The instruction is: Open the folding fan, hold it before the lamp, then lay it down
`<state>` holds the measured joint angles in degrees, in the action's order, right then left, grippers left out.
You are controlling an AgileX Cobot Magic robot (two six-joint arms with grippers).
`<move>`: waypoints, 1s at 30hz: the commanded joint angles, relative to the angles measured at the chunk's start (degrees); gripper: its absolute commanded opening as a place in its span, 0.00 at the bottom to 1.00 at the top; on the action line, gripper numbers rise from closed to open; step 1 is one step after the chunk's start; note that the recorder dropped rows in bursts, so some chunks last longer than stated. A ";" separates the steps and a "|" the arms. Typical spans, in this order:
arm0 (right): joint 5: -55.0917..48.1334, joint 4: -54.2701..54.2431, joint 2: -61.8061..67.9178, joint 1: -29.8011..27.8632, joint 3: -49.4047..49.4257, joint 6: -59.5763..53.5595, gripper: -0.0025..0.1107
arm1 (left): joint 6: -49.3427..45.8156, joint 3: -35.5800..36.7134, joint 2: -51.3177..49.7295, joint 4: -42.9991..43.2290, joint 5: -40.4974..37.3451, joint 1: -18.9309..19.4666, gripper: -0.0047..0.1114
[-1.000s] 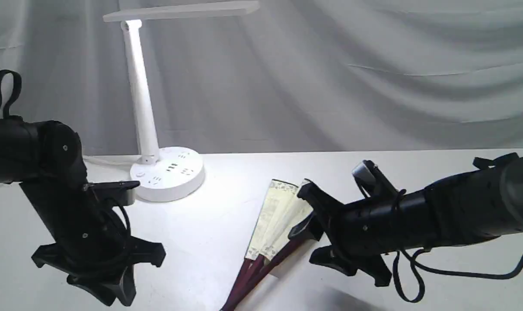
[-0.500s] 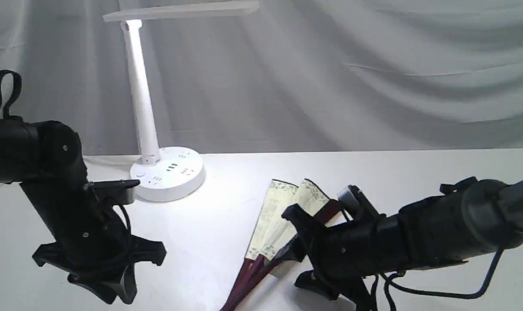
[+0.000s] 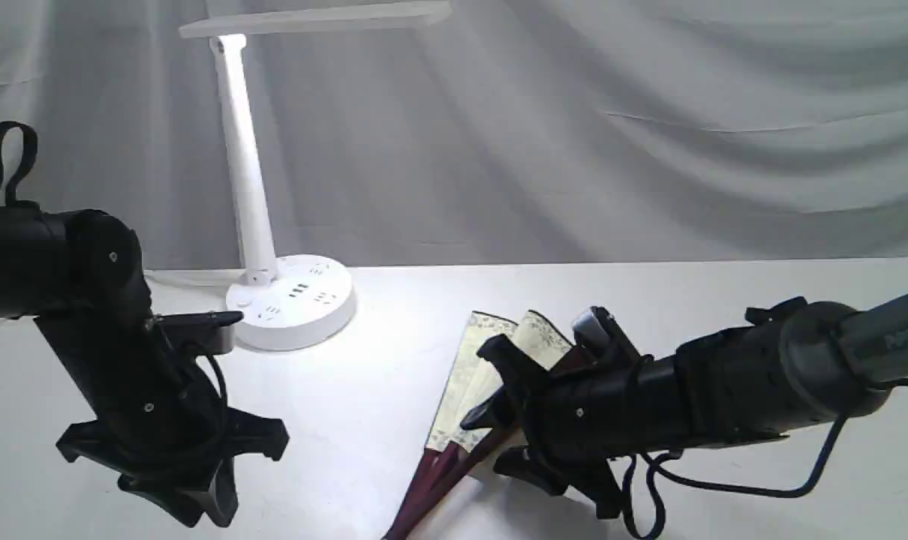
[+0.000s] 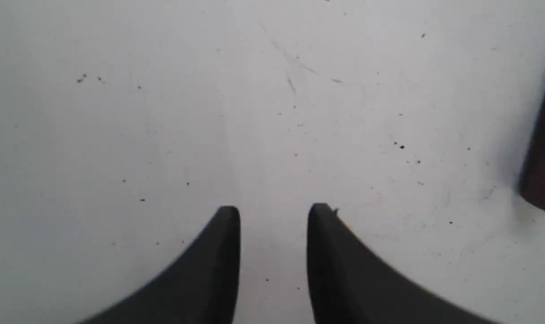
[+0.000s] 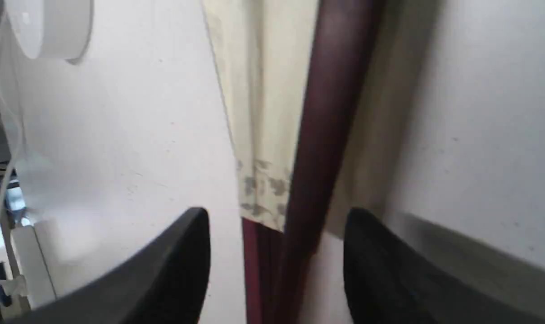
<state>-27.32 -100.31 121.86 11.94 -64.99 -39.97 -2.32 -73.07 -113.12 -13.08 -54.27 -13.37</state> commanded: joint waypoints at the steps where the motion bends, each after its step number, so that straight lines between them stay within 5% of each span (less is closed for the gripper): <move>1: 2.17 0.36 0.23 0.09 -0.49 2.49 0.43 | 0.24 0.15 0.83 -0.03 0.46 0.11 0.25; 30: 0.75 0.36 5.95 0.09 -3.84 4.47 0.42 | -1.06 0.15 0.83 -0.03 0.29 0.11 0.25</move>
<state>-29.21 -101.22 126.89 11.94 -69.07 -35.65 -2.93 -73.07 -113.12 -13.08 -54.12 -13.37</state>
